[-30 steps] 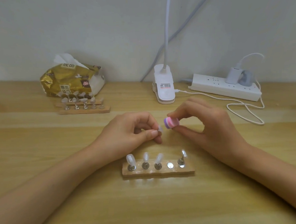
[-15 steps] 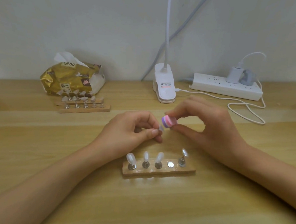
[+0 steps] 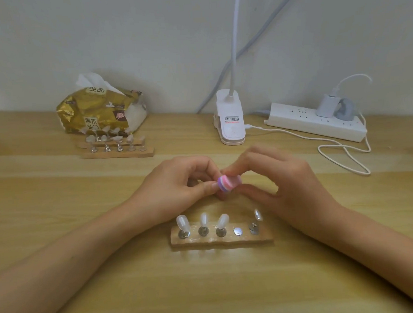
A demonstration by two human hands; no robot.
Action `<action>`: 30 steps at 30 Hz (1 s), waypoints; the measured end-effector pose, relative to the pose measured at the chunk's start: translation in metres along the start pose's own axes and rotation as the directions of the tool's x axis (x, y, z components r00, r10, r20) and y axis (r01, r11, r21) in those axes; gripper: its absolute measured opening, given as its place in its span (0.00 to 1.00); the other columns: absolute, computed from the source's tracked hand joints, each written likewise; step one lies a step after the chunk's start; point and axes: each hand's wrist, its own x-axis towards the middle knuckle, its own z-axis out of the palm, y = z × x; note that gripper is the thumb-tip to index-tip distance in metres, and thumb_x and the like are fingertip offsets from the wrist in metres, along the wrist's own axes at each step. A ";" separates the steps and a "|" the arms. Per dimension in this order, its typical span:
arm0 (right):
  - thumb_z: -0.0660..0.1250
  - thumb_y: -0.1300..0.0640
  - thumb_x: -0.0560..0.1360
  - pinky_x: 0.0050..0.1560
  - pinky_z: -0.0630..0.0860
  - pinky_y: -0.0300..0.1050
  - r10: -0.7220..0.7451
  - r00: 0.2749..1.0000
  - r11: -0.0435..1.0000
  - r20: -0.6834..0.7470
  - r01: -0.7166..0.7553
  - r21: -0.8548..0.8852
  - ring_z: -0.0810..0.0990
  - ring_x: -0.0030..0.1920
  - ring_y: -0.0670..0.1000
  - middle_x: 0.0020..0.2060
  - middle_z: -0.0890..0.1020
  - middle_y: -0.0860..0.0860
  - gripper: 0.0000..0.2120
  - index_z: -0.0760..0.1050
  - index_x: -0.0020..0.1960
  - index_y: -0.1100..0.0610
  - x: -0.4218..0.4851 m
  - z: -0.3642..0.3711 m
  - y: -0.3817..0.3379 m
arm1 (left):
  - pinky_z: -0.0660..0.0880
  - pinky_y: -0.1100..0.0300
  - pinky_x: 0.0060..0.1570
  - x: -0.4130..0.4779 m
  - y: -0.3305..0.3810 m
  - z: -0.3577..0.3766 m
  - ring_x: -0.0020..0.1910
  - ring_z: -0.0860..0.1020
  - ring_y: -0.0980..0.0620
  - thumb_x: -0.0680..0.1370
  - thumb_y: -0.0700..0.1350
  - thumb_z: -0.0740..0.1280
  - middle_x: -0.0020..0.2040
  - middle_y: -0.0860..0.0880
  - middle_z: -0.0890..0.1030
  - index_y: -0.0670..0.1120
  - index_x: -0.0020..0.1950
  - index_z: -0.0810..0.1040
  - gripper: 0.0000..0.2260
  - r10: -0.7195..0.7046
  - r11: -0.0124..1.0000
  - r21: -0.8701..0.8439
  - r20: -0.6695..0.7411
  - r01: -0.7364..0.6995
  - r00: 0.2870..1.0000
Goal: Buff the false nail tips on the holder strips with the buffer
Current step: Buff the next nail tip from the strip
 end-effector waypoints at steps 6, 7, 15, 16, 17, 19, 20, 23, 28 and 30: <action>0.74 0.62 0.75 0.47 0.78 0.47 0.003 1.000 1.000 -0.016 -0.003 -0.008 0.81 0.47 0.46 0.45 0.81 0.48 0.04 0.81 0.49 0.58 0.001 0.001 0.002 | 0.69 0.67 0.41 0.000 0.001 0.000 0.38 0.79 0.65 0.77 0.44 0.70 0.40 0.59 0.86 0.52 0.44 0.80 0.03 0.002 1.000 0.001 0.001 -0.002 1.000; 0.74 0.62 0.76 0.47 0.78 0.47 -0.008 1.000 1.000 0.005 0.008 -0.006 0.81 0.47 0.46 0.45 0.81 0.48 0.04 0.81 0.49 0.58 0.000 0.001 0.001 | 0.69 0.68 0.41 -0.001 0.001 0.000 0.38 0.79 0.65 0.77 0.45 0.70 0.40 0.59 0.86 0.52 0.44 0.80 0.03 -0.001 1.000 0.001 0.000 0.001 1.000; 0.73 0.60 0.77 0.47 0.78 0.49 -0.029 1.000 1.000 -0.004 0.029 0.002 0.81 0.46 0.48 0.45 0.81 0.49 0.03 0.81 0.50 0.58 0.001 0.003 0.000 | 0.71 0.61 0.42 0.000 0.002 0.001 0.40 0.80 0.63 0.77 0.47 0.70 0.40 0.59 0.86 0.52 0.45 0.80 0.02 0.000 1.000 -0.011 -0.002 0.000 1.000; 0.73 0.61 0.76 0.46 0.78 0.50 0.008 1.000 1.000 -0.002 -0.008 -0.002 0.81 0.46 0.47 0.45 0.80 0.49 0.03 0.82 0.50 0.58 0.001 0.002 0.002 | 0.70 0.61 0.43 0.000 0.001 0.000 0.39 0.80 0.64 0.77 0.46 0.70 0.40 0.59 0.86 0.52 0.45 0.80 0.02 -0.003 1.000 -0.009 0.003 0.003 1.000; 0.74 0.62 0.75 0.46 0.78 0.51 0.049 0.999 0.999 -0.012 -0.049 -0.008 0.81 0.46 0.46 0.45 0.80 0.49 0.04 0.82 0.50 0.58 0.001 0.000 0.004 | 0.70 0.61 0.43 0.000 0.001 0.000 0.39 0.79 0.64 0.77 0.45 0.70 0.40 0.59 0.86 0.52 0.45 0.80 0.03 -0.006 1.000 -0.003 0.007 0.006 1.000; 0.74 0.63 0.75 0.47 0.78 0.51 0.043 0.998 0.999 -0.044 -0.044 -0.018 0.81 0.47 0.47 0.45 0.81 0.49 0.05 0.82 0.51 0.58 0.001 -0.002 0.004 | 0.69 0.63 0.43 -0.001 0.001 0.000 0.38 0.79 0.64 0.78 0.45 0.70 0.40 0.59 0.86 0.52 0.44 0.80 0.03 -0.008 1.000 -0.004 0.011 0.008 1.000; 0.74 0.63 0.76 0.47 0.78 0.50 -0.003 0.999 1.000 -0.039 0.002 -0.016 0.81 0.47 0.48 0.45 0.81 0.49 0.05 0.82 0.51 0.58 0.002 0.000 0.003 | 0.70 0.65 0.42 0.000 0.001 0.001 0.38 0.79 0.65 0.77 0.46 0.70 0.40 0.58 0.86 0.52 0.44 0.80 0.03 -0.006 1.000 -0.017 0.010 0.007 1.000; 0.74 0.63 0.76 0.45 0.78 0.52 -0.014 1.000 1.000 0.013 0.014 -0.015 0.81 0.46 0.49 0.45 0.80 0.49 0.05 0.82 0.51 0.59 0.001 0.002 0.004 | 0.70 0.69 0.41 0.000 0.001 0.001 0.37 0.79 0.67 0.77 0.48 0.70 0.41 0.58 0.86 0.53 0.44 0.80 0.02 -0.004 1.000 -0.030 0.006 0.004 1.000; 0.74 0.63 0.75 0.47 0.78 0.50 -0.012 0.999 1.000 -0.040 0.012 -0.018 0.81 0.47 0.48 0.45 0.81 0.50 0.05 0.82 0.51 0.59 0.000 -0.001 0.003 | 0.68 0.69 0.40 0.000 0.000 0.000 0.35 0.78 0.67 0.77 0.46 0.70 0.40 0.59 0.86 0.53 0.44 0.80 0.03 0.011 1.000 -0.005 0.009 -0.011 1.000; 0.74 0.63 0.75 0.47 0.78 0.51 0.002 1.000 1.000 0.007 -0.002 0.004 0.81 0.46 0.48 0.45 0.81 0.51 0.05 0.82 0.50 0.59 0.002 0.002 0.003 | 0.67 0.72 0.38 0.000 0.000 0.000 0.36 0.78 0.68 0.77 0.45 0.70 0.40 0.59 0.86 0.53 0.44 0.80 0.04 0.008 1.000 -0.008 0.008 -0.008 1.000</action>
